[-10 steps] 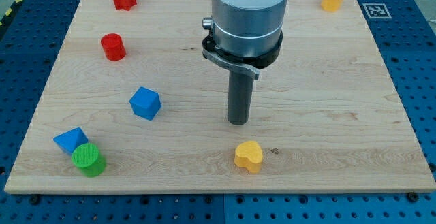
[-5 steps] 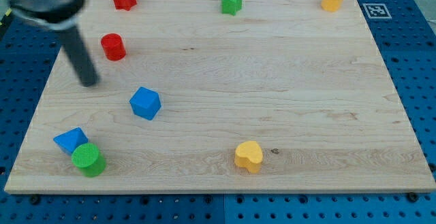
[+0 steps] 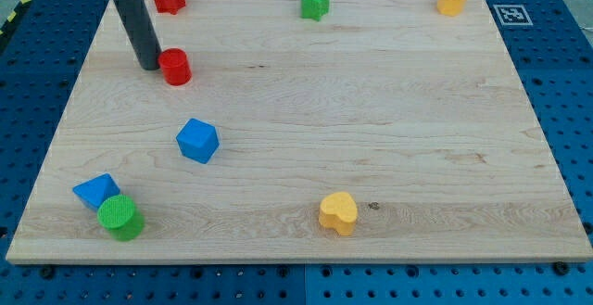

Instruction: Slide the red circle to the bottom right

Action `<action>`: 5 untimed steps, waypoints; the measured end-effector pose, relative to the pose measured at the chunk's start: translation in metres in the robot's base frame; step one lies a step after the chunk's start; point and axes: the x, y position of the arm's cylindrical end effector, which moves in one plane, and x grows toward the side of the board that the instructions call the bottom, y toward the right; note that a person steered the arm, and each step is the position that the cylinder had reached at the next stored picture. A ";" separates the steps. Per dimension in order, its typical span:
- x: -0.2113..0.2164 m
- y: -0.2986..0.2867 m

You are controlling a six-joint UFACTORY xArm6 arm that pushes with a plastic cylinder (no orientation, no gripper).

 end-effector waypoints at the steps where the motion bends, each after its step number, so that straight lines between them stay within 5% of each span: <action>1: 0.014 0.021; 5: 0.070 0.181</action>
